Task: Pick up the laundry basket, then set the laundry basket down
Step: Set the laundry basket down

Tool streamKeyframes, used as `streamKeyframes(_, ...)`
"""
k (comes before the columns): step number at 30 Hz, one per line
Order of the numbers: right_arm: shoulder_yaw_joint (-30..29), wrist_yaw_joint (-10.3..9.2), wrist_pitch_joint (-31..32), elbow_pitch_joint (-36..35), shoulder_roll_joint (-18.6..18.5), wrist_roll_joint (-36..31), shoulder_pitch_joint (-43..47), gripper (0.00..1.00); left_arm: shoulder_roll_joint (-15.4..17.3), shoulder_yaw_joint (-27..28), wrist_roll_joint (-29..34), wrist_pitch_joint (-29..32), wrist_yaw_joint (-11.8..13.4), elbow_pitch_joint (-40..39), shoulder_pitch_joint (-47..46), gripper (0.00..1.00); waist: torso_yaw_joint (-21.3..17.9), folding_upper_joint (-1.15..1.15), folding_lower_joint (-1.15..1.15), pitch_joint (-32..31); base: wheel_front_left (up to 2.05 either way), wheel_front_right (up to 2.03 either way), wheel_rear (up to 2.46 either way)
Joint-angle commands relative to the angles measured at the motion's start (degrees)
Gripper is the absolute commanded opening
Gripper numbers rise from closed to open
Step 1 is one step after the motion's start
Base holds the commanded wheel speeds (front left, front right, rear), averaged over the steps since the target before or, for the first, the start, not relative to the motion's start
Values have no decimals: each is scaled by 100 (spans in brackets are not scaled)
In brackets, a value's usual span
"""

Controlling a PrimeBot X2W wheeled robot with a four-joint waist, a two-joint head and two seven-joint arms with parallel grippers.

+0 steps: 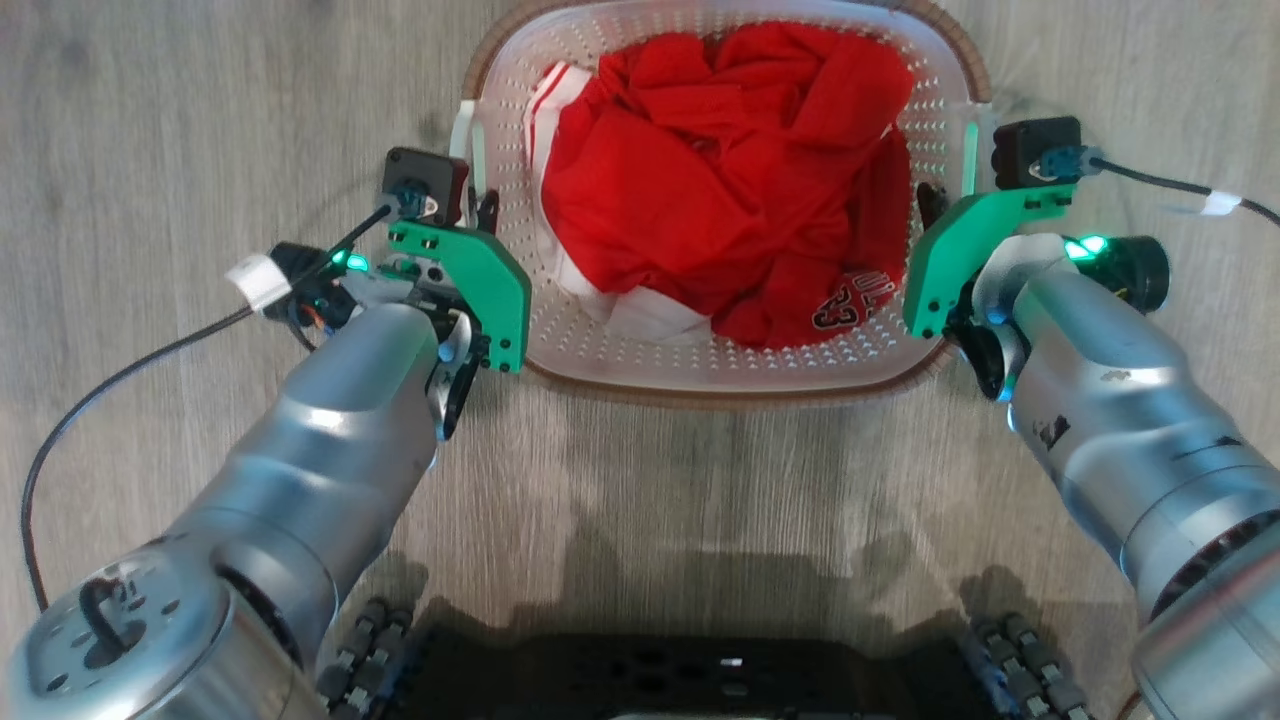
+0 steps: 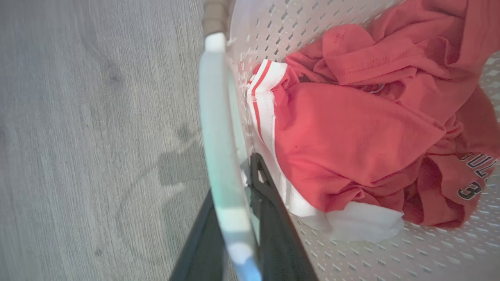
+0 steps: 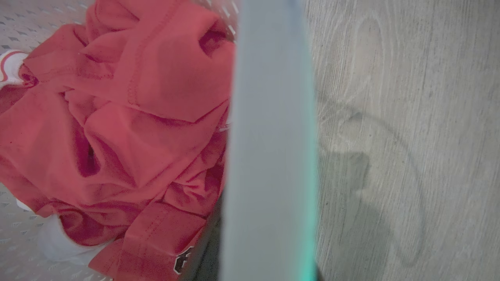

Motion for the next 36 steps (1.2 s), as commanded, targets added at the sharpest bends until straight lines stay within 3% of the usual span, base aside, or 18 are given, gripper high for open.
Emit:
streamKeyframes(1,43,41,-74,-49,7,-202,152,0,148,-31,119,-94,61,-54,-168,0,35,0,-1,229,0,0,0)
streamKeyframes(16,-576,41,-125,-49,49,-802,173,0,148,-190,131,-106,127,-156,-327,0,31,0,-1,711,0,0,0)
streamKeyframes(35,-1326,41,-17,-49,127,-1580,212,0,148,-302,36,-110,153,-181,-365,0,57,0,-1,808,0,0,0)
streamKeyframes(36,-1366,41,-14,-49,130,-1615,216,4,148,-307,28,-110,154,-179,-363,0,60,0,-1,807,0,0,0)
